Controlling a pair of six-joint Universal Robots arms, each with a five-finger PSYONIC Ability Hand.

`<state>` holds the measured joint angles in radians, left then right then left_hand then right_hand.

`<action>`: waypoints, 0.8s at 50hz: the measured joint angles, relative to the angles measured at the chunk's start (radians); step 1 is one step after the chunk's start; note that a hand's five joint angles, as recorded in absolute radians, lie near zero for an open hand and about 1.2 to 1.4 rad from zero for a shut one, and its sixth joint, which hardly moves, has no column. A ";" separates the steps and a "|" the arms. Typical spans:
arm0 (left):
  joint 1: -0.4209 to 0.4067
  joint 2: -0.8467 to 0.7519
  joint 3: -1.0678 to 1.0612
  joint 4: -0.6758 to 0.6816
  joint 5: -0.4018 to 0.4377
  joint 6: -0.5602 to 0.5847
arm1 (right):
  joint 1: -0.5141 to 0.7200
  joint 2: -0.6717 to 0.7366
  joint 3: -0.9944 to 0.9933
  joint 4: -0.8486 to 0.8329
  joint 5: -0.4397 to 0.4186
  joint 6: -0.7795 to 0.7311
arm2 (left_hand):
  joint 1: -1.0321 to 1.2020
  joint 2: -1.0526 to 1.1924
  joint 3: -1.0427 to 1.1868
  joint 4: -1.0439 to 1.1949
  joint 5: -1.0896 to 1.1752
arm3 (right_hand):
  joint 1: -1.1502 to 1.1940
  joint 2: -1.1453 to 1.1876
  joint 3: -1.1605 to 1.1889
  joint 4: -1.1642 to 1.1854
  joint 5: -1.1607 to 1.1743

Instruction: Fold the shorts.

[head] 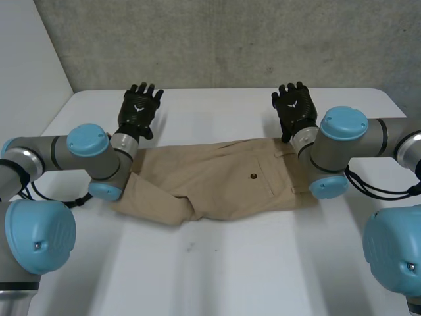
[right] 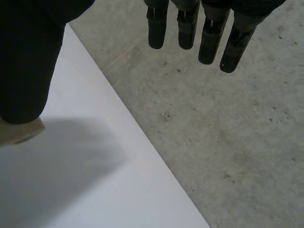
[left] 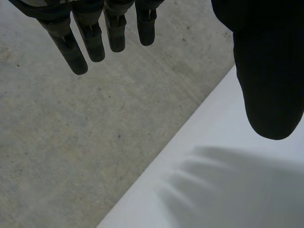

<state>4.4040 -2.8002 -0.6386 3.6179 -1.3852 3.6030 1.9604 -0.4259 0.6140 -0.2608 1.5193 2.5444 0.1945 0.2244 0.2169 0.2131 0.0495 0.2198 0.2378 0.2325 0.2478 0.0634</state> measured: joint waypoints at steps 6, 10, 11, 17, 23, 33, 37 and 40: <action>-0.006 0.100 -0.117 -0.023 -0.002 -0.004 | 0.000 -0.054 0.027 0.026 0.010 0.010 | 0.000 -0.002 -0.001 -0.001 -0.003 | 0.000 0.000 0.000 0.000 0.000; -0.007 0.224 -0.251 -0.053 -0.001 -0.011 | 0.001 -0.147 0.099 0.076 -0.020 0.024 | -0.004 -0.011 -0.002 -0.004 -0.004 | 0.000 -0.001 0.000 0.000 0.000; -0.007 0.257 -0.286 -0.068 0.000 -0.014 | 0.001 -0.174 0.123 0.089 -0.029 0.027 | -0.004 -0.013 -0.002 -0.004 -0.004 | 0.000 -0.001 0.000 0.000 0.000; -0.008 0.365 -0.393 -0.165 0.004 -0.029 | 0.001 -0.316 0.264 0.137 -0.060 0.032 | -0.004 -0.014 -0.002 -0.004 -0.004 | 0.000 -0.001 -0.002 0.000 0.000; -0.011 0.388 -0.412 -0.299 0.008 -0.070 | 0.001 -0.435 0.409 0.153 -0.067 0.032 | -0.004 -0.014 -0.002 -0.004 -0.004 | 0.000 -0.001 -0.002 0.000 0.000; -0.013 0.356 -0.387 -0.360 0.013 -0.109 | -0.002 -0.547 0.599 0.160 -0.072 0.029 | -0.004 -0.014 -0.002 -0.004 -0.004 | 0.000 -0.001 -0.002 0.000 0.000; -0.010 0.298 -0.343 -0.331 0.012 -0.096 | -0.003 -0.557 0.642 0.161 -0.074 0.028 | -0.004 -0.014 -0.002 -0.004 -0.004 | 0.000 -0.001 -0.002 0.000 0.000; -0.005 0.248 -0.291 -0.304 0.010 -0.078 | -0.003 -0.558 0.657 0.160 -0.076 0.027 | -0.004 -0.014 -0.002 -0.004 -0.004 | 0.000 -0.001 -0.002 0.000 0.000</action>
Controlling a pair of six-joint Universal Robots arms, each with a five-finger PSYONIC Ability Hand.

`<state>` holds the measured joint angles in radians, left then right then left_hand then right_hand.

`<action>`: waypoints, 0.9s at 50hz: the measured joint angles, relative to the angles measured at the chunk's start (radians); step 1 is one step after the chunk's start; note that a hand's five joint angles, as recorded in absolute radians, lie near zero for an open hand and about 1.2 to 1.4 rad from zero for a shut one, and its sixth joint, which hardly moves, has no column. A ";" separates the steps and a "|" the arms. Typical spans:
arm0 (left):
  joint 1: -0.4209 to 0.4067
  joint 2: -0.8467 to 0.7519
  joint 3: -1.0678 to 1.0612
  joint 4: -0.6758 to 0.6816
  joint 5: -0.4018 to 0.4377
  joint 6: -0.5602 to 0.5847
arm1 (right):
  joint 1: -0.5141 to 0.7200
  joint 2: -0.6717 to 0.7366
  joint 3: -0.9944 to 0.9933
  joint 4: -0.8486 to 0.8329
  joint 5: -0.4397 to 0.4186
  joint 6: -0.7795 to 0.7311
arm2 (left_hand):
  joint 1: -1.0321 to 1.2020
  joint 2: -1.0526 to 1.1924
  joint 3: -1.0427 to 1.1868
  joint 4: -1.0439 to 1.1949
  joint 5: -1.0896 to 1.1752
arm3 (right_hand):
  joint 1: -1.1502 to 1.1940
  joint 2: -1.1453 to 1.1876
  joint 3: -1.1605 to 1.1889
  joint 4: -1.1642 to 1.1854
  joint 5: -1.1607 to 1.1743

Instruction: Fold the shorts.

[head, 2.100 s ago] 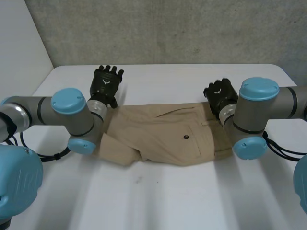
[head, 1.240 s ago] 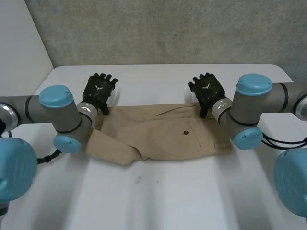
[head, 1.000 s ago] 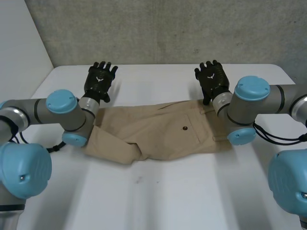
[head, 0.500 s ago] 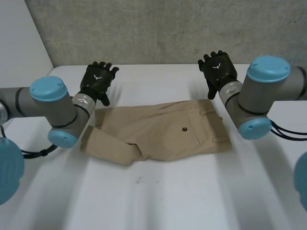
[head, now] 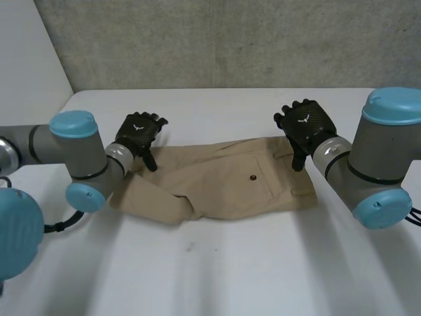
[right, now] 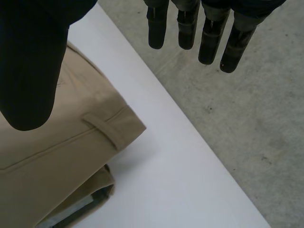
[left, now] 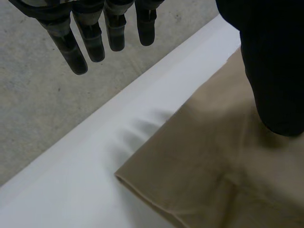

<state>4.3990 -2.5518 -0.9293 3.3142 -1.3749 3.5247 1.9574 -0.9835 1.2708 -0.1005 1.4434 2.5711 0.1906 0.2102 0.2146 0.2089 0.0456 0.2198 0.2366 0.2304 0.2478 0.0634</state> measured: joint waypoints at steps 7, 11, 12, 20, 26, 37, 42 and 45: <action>0.017 -0.104 0.144 0.041 -0.007 0.044 | 0.000 0.006 0.008 -0.001 -0.002 -0.004 | 0.000 0.000 0.000 0.000 0.000 | 0.000 0.000 0.000 0.000 0.000; 0.029 -0.162 0.231 0.051 -0.007 0.079 | 0.001 0.007 0.009 -0.001 -0.002 -0.004 | 0.000 0.000 0.000 0.000 0.000 | 0.000 0.000 0.000 0.000 0.000; 0.031 -0.169 0.243 0.052 -0.007 0.085 | 0.001 0.007 0.010 -0.001 -0.002 -0.004 | 0.000 0.000 0.000 0.000 0.000 | 0.000 0.000 0.000 0.000 0.000; 0.054 -0.234 0.352 0.079 -0.003 0.136 | 0.002 0.006 0.020 -0.001 0.001 -0.006 | 0.000 0.000 0.000 0.000 0.000 | 0.000 0.000 0.000 0.000 0.000; 0.057 -0.236 0.358 0.112 -0.004 0.143 | 0.002 0.003 0.034 0.000 0.004 -0.005 | 0.000 0.000 0.000 0.000 0.000 | 0.000 0.000 0.000 0.000 0.000; 0.028 -0.062 0.139 0.125 -0.007 0.137 | -0.003 -0.056 0.088 0.015 0.007 0.004 | 0.000 0.000 0.000 0.000 0.000 | 0.017 0.052 0.058 0.040 0.050; 0.016 0.056 -0.005 0.121 -0.011 0.130 | -0.021 -0.103 0.144 0.065 0.001 0.003 | 0.000 0.000 0.000 0.000 0.000 | 0.069 0.093 0.106 0.090 0.091; 0.013 0.132 -0.095 0.118 -0.014 0.118 | -0.035 -0.133 0.188 0.093 -0.012 0.003 | 0.000 0.000 0.000 0.000 0.000 | 0.084 0.108 0.121 0.103 0.106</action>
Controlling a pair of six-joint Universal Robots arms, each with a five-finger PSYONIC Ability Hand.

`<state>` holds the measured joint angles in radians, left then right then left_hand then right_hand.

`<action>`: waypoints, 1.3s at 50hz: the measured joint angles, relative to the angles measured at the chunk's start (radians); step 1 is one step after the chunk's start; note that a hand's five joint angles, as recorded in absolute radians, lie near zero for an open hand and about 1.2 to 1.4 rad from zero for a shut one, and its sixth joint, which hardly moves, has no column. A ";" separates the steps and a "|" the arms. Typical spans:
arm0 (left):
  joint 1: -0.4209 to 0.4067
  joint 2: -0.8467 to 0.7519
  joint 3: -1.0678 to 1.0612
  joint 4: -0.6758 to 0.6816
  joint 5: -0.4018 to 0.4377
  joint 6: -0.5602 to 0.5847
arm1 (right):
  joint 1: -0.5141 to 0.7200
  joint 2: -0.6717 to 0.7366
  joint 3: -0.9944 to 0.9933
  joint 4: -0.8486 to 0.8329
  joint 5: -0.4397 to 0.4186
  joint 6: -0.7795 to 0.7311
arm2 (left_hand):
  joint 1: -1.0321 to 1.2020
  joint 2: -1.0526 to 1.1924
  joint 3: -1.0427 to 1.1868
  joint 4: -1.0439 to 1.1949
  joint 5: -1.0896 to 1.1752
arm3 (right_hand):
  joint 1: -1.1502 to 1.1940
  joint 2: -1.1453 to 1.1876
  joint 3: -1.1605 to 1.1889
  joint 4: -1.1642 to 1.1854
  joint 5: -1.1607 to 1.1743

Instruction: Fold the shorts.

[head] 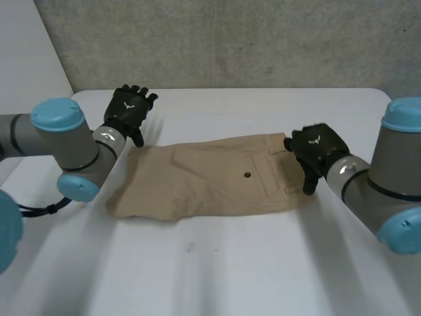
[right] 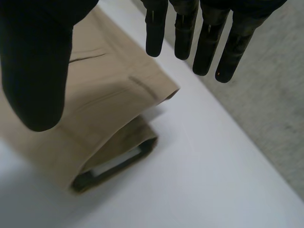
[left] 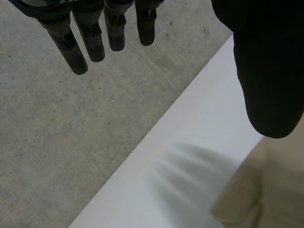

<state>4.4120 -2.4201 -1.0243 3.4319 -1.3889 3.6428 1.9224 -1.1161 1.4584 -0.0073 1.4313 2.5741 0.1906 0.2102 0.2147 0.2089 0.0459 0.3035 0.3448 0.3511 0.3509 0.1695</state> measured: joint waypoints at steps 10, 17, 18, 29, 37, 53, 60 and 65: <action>-0.002 0.306 -0.349 -0.027 -0.008 -0.223 | -0.065 -0.046 0.179 -0.076 -0.077 0.003 | 0.000 0.000 0.000 0.000 0.000 | 0.085 0.108 0.103 0.106 0.094; -0.003 0.444 -0.520 -0.035 -0.004 -0.318 | -0.080 -0.004 0.246 -0.245 -0.086 0.003 | 0.000 0.000 0.000 0.000 0.000 | 0.128 0.161 0.154 0.155 0.138; -0.003 0.461 -0.545 -0.034 -0.003 -0.321 | -0.080 0.009 0.250 -0.270 -0.086 0.003 | 0.000 0.000 0.000 0.000 0.000 | 0.136 0.169 0.164 0.164 0.148; -0.003 0.544 -0.669 -0.029 -0.001 -0.321 | -0.076 0.092 0.237 -0.367 -0.100 0.005 | 0.000 0.000 0.000 0.000 0.000 | 0.458 0.562 0.552 0.553 0.514; -0.003 0.575 -0.698 -0.028 -0.003 -0.320 | -0.078 0.097 0.232 -0.407 -0.097 0.048 | 0.000 0.000 0.000 0.000 0.000 | 0.609 0.831 0.826 0.837 0.791; 0.011 0.693 -0.761 -0.038 -0.001 -0.320 | -0.329 -0.093 0.312 -0.224 -0.091 0.082 | 0.000 0.000 0.000 0.000 0.000 | 0.609 0.831 0.826 0.841 0.793; 0.018 0.735 -0.790 -0.037 0.000 -0.320 | -0.364 -0.144 0.295 -0.187 -0.101 0.018 | 0.000 0.000 0.000 0.000 0.000 | 0.639 0.831 0.826 0.841 0.794; 0.017 0.750 -0.800 -0.038 -0.001 -0.322 | -0.244 -0.179 0.228 -0.189 -0.111 -0.004 | 0.000 0.000 0.000 0.000 0.000 | 0.643 0.831 0.826 0.841 0.806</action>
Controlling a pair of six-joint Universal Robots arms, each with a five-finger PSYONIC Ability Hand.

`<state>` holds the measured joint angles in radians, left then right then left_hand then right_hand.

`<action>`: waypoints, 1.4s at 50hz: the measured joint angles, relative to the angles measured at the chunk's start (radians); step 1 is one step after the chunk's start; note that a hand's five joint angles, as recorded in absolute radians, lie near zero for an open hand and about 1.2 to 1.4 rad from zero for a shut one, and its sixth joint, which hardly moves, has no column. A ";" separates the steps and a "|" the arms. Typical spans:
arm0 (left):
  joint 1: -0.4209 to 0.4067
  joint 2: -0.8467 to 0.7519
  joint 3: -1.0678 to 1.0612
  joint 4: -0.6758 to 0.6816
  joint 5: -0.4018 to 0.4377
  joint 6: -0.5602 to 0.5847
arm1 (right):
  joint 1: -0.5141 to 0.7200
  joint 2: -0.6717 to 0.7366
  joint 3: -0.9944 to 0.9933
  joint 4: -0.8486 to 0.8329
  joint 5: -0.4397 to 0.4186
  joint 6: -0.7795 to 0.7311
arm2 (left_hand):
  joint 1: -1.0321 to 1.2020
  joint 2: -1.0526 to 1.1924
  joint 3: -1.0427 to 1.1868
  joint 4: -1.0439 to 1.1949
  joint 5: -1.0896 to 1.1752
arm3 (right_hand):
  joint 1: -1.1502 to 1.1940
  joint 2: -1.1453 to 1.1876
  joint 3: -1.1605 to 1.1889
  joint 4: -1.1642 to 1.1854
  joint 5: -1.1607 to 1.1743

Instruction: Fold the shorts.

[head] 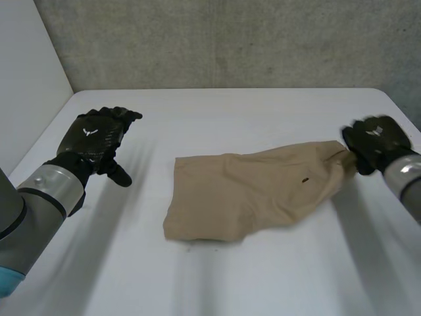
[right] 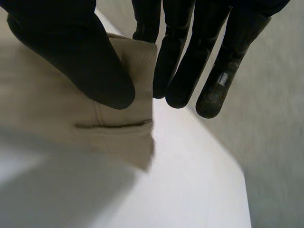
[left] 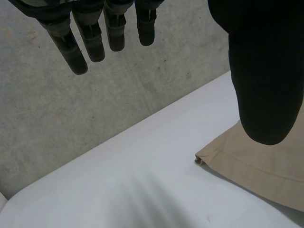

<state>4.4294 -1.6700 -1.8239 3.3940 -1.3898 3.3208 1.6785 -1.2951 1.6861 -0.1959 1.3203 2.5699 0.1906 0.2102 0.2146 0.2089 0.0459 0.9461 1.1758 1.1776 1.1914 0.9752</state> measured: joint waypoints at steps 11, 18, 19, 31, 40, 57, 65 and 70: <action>-0.019 0.023 -0.014 -0.001 -0.004 -0.003 | 0.452 0.103 -0.181 -0.008 -0.107 0.011 | 0.000 0.000 0.000 0.000 0.000 | 0.014 0.000 0.005 0.000 0.013; -0.023 0.028 -0.017 0.002 -0.005 -0.003 | 0.630 0.272 -0.270 -0.008 -0.160 0.011 | 0.000 0.000 0.000 0.000 0.000 | 0.006 -0.036 -0.032 -0.042 -0.019; -0.023 0.028 -0.017 0.002 -0.005 -0.003 | 0.654 0.306 -0.288 -0.006 -0.160 0.010 | 0.000 0.000 0.000 0.000 0.000 | -0.121 -0.199 -0.178 -0.190 -0.141; -0.042 0.021 0.033 0.013 -0.010 -0.011 | 0.679 0.211 -0.305 -0.007 -0.055 0.166 | 0.000 0.000 0.000 0.000 0.000 | -0.744 -0.959 -0.965 -0.958 -0.912; -0.128 -0.046 0.159 0.013 -0.021 -0.135 | 0.562 0.078 -0.276 0.002 0.022 0.456 | 0.000 0.000 0.000 0.000 0.000 | -0.744 -0.959 -0.965 -0.958 -0.912; -0.384 -0.467 0.467 -0.170 -0.244 -0.225 | 0.400 0.275 -0.438 0.233 0.063 0.509 | 0.000 0.000 0.000 0.000 0.000 | -0.744 -0.959 -0.965 -0.958 -0.912; -0.366 -0.567 0.511 -0.259 -0.361 -0.204 | 0.412 0.431 -0.551 0.344 0.049 0.484 | 0.000 0.000 0.000 0.000 0.000 | -0.744 -0.959 -0.965 -0.958 -0.912; -0.346 -0.593 0.501 -0.271 -0.365 -0.173 | 0.413 0.486 -0.576 0.363 0.055 0.440 | 0.000 0.000 0.000 0.000 0.000 | -0.752 -0.959 -0.965 -0.958 -0.912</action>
<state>4.0837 -2.2626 -1.3225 3.1231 -1.7548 3.1476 2.0912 -0.8088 1.1097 0.1670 1.3757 3.0096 0.1909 0.2102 0.2147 0.2090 0.0459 0.1941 0.2171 0.2129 0.2337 0.0630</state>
